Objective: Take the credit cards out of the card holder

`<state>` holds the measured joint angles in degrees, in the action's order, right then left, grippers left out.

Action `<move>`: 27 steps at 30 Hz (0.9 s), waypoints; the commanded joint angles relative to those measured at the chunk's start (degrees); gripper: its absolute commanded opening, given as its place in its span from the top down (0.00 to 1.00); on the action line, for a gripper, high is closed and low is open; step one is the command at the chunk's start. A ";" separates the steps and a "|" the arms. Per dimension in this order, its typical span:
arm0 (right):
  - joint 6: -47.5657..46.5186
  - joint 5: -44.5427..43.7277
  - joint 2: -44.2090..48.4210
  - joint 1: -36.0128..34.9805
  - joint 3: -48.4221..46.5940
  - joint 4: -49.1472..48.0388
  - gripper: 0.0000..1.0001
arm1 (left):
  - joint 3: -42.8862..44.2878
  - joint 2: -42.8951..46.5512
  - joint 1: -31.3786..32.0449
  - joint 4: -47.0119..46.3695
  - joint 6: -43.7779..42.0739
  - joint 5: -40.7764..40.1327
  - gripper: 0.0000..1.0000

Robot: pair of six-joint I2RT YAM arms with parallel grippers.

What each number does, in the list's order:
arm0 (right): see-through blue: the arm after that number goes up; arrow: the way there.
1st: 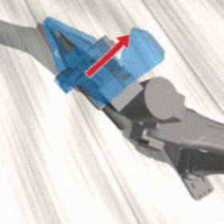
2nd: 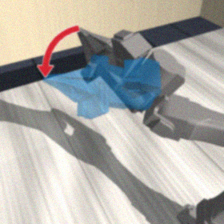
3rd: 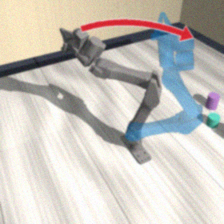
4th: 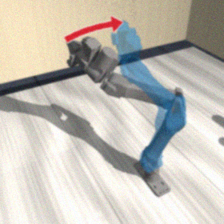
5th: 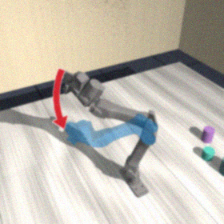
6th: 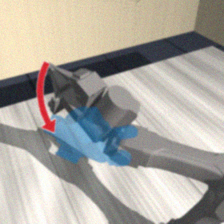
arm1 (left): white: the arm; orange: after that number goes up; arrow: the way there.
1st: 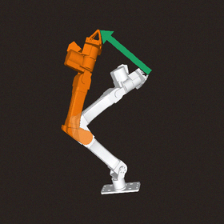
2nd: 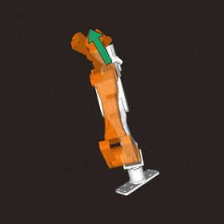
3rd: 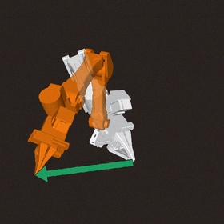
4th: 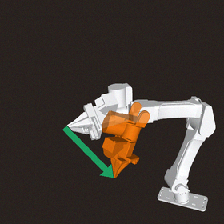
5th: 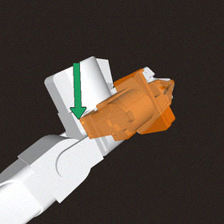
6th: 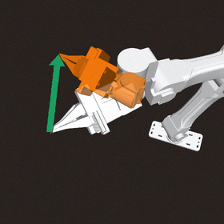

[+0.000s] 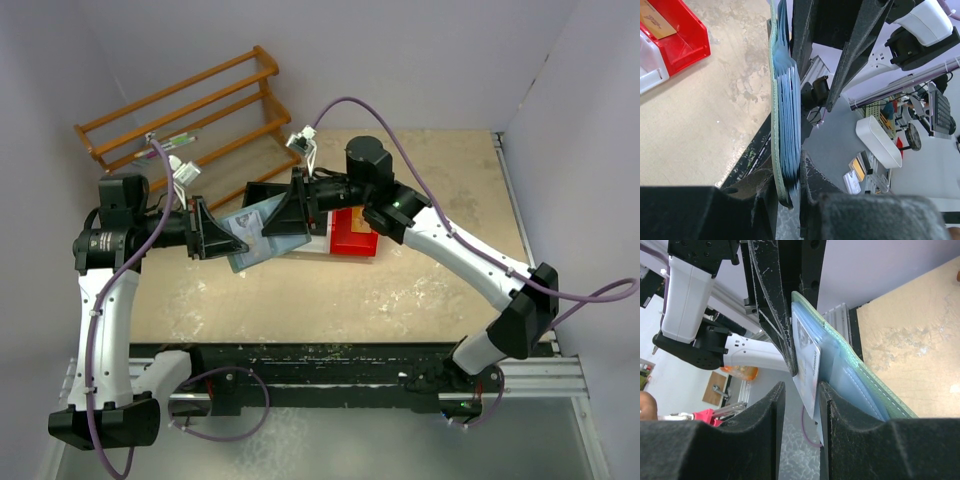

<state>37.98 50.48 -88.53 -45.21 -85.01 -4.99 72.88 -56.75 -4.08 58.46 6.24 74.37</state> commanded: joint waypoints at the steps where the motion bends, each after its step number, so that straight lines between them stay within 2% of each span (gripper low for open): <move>1: -1.35 -1.21 0.46 -0.04 -0.89 -0.15 0.64 | 2.75 0.41 -0.20 -1.48 -1.10 5.55 0.97; 11: -2.02 -3.05 0.38 -0.14 -0.14 0.45 0.63 | 2.88 0.93 -0.14 -3.00 0.10 9.06 0.97; 18: -1.35 -4.66 -0.49 -3.03 -0.08 -1.20 0.66 | 2.90 0.76 -0.14 -3.74 0.70 9.11 0.96; 27: 11.19 1.19 1.89 -3.48 6.78 -20.38 0.81 | 2.99 0.94 -0.14 -3.41 -0.18 6.58 0.91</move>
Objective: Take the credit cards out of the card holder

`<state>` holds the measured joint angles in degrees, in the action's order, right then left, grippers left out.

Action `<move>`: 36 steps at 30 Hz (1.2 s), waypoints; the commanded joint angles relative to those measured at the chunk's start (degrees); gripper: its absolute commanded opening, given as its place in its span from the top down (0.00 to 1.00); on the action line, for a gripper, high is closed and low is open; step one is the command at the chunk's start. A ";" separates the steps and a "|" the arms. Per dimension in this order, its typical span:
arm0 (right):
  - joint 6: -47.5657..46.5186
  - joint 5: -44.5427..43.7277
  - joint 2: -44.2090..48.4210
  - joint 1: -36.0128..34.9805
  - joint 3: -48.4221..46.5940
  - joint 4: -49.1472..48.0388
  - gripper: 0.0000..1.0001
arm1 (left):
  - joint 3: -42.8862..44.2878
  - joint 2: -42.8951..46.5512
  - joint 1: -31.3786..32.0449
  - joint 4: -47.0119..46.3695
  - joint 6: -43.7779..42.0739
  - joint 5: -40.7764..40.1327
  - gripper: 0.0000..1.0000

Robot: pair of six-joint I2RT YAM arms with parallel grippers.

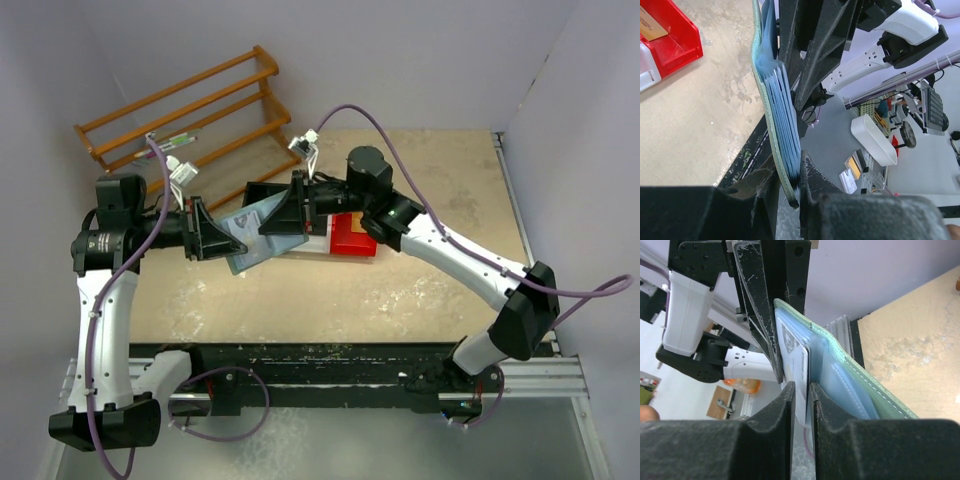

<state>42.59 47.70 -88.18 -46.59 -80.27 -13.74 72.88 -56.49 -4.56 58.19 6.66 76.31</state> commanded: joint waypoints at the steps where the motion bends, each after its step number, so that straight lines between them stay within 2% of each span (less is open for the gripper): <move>1: 7.68 4.57 1.65 -2.10 2.60 -13.29 0.83 | 2.99 0.68 0.34 -3.05 -0.79 4.52 0.89; 5: 11.75 6.16 1.72 -2.09 5.19 -19.68 0.90 | 2.93 0.84 0.34 -2.76 -1.39 4.24 0.78; 9: 16.88 7.67 1.19 -2.10 7.96 -27.70 1.00 | 2.88 0.95 0.34 -2.23 -2.02 4.58 0.74; 17: 21.02 11.10 0.82 -2.03 9.27 -31.83 1.00 | 3.29 1.56 0.33 -1.64 -2.52 9.40 0.68; 25: 19.83 9.12 2.22 -0.90 9.68 -29.58 1.00 | 3.14 1.62 0.34 -0.43 -3.54 14.45 0.69; 33: 15.38 1.98 4.77 -0.35 9.98 -23.23 1.00 | 3.12 2.64 0.34 0.35 -3.60 15.44 0.65; 36: 14.24 -0.20 5.62 -0.35 9.95 -21.47 1.00 | 3.13 2.74 0.34 0.28 -3.47 14.94 0.68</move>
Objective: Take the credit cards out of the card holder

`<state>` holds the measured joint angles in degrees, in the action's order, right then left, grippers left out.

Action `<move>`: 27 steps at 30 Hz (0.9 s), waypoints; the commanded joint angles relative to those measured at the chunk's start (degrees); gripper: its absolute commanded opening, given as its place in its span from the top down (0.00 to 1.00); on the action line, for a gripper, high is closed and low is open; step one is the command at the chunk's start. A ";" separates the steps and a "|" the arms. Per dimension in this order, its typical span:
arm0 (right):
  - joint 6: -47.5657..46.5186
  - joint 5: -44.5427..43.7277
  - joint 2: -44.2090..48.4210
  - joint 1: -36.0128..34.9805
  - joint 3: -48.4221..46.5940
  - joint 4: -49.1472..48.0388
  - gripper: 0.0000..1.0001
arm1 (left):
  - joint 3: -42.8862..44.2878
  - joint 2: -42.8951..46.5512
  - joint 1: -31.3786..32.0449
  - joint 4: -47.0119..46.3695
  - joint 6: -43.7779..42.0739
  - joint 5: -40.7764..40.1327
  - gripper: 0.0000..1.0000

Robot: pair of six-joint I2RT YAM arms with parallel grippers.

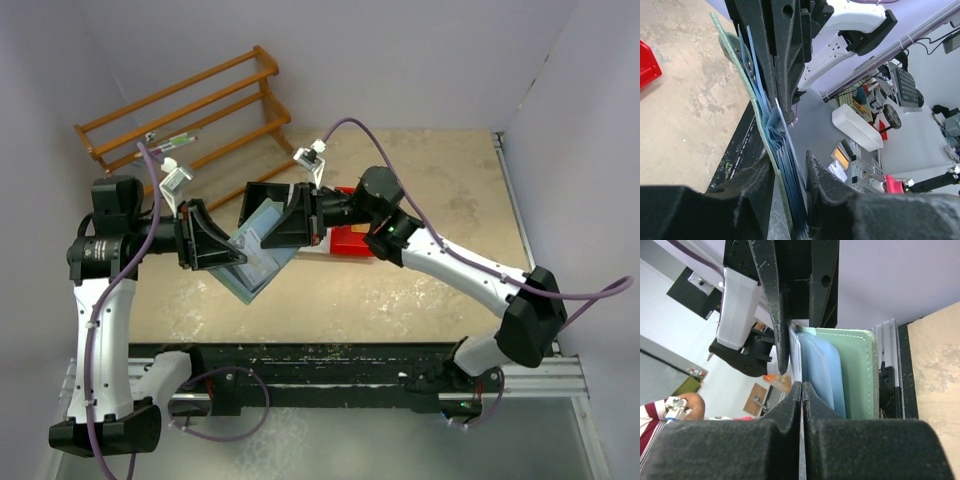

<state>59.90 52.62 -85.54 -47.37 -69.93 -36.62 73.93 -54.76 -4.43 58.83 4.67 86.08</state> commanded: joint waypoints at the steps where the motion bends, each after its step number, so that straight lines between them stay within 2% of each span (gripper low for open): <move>1: -3.24 -5.31 3.15 0.44 -0.32 1.56 1.00 | 2.11 0.93 0.21 -0.52 -1.46 4.73 0.72; 4: -3.56 -5.39 3.52 0.44 -0.21 2.08 1.00 | 2.22 0.42 0.21 -0.99 -0.84 4.43 0.83; 14: -6.71 -5.11 3.92 0.59 -0.53 6.49 1.00 | 2.58 0.18 0.21 -0.55 -1.24 3.90 0.82; 15: -6.61 -4.13 3.47 0.57 -0.78 6.77 0.97 | 2.62 0.18 0.21 -0.23 -1.57 3.68 0.83; 18: -5.19 -2.96 1.43 0.38 -2.02 2.56 0.78 | 2.55 0.21 0.20 0.27 -2.39 3.14 0.83; 19: -4.71 -2.36 0.78 0.17 -2.31 1.73 0.75 | 2.58 0.19 0.21 0.32 -2.38 2.98 0.83; 27: -1.22 0.97 -1.58 0.01 -2.01 -2.68 0.76 | 2.80 -0.21 0.21 0.41 -2.47 2.35 0.83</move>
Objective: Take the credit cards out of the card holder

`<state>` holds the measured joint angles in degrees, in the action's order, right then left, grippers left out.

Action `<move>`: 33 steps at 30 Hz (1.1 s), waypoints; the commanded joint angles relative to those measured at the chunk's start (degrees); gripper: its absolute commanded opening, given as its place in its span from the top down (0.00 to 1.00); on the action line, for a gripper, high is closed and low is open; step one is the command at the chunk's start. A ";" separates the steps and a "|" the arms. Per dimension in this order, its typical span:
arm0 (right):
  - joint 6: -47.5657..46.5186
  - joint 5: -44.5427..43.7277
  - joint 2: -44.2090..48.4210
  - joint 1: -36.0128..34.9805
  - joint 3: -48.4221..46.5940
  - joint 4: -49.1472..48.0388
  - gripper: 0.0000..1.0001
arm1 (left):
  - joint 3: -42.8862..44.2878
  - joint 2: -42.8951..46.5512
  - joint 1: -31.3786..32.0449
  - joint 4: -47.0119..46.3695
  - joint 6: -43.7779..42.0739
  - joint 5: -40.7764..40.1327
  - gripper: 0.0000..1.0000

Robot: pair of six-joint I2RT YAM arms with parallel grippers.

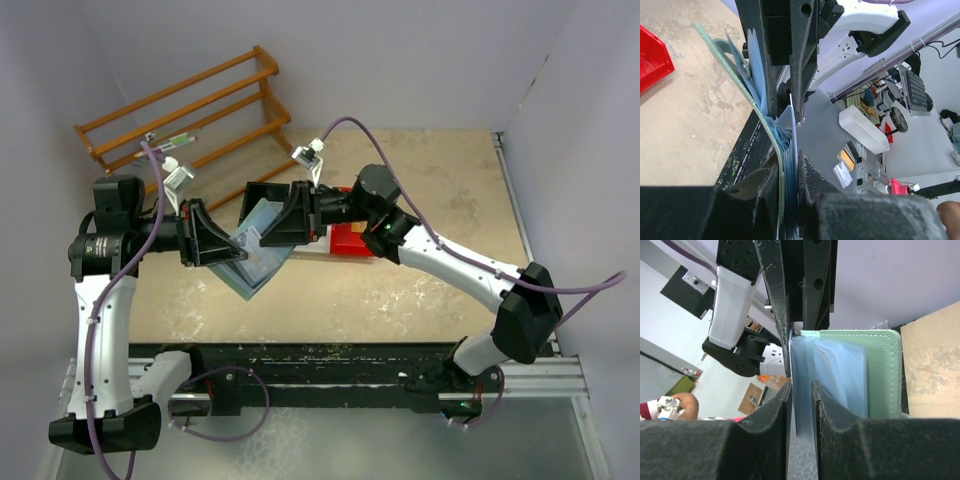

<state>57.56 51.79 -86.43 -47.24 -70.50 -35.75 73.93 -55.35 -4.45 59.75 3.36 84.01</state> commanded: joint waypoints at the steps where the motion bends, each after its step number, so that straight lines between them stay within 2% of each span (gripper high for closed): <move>1: 1.21 1.82 -0.59 -0.12 -1.29 -3.84 0.78 | 2.80 0.27 0.23 -0.51 -1.16 4.29 0.83; 3: 1.55 2.20 -0.58 -0.09 -1.14 -4.39 0.82 | 2.76 0.05 0.23 -0.51 -1.19 4.06 0.83; 7: 3.71 4.71 -0.67 0.19 -0.78 -4.81 1.00 | 2.94 -0.41 0.23 -0.04 -1.46 3.31 0.82; 9: 4.45 4.73 -0.31 1.06 -0.57 -5.99 1.00 | 3.21 -0.37 0.23 0.30 -1.75 2.06 0.78; 14: 1.56 2.83 2.30 3.55 -0.80 -1.66 1.00 | 4.26 -0.68 0.23 2.11 -3.34 -0.23 0.70; 16: 0.46 2.12 3.19 3.90 -0.55 -0.63 1.00 | 4.37 -0.93 0.23 2.32 -3.53 -1.61 0.70; 26: -0.54 1.79 4.52 4.71 1.16 1.61 1.00 | 5.20 -1.62 0.23 2.66 -3.69 -4.85 0.85; 30: -1.54 1.22 5.88 7.75 1.95 5.04 1.00 | 5.13 -1.83 0.23 1.88 -2.94 -17.38 0.95; 33: -1.60 0.97 6.59 10.75 3.24 6.95 1.00 | 5.01 -3.03 0.23 2.75 -4.19 -26.71 0.97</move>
<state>57.36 53.43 -82.72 -40.03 -68.27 -30.76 76.99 -57.39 -4.36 62.81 0.78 70.04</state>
